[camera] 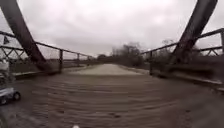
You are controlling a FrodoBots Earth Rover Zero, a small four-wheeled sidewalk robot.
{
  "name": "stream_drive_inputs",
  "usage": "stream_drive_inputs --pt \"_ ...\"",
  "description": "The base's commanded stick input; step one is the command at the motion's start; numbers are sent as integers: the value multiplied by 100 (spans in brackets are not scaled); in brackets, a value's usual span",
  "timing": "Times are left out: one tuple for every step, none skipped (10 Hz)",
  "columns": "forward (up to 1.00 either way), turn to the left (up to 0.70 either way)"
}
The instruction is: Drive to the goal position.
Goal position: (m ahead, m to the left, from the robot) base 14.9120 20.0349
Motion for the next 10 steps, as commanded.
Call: stream_drive_inputs --pt "100 0" --pt "100 0" --pt "100 0" --pt "100 0" --pt "100 0" --pt "100 0" --pt "100 0" --pt "100 0" --pt "100 0" --pt "100 0"
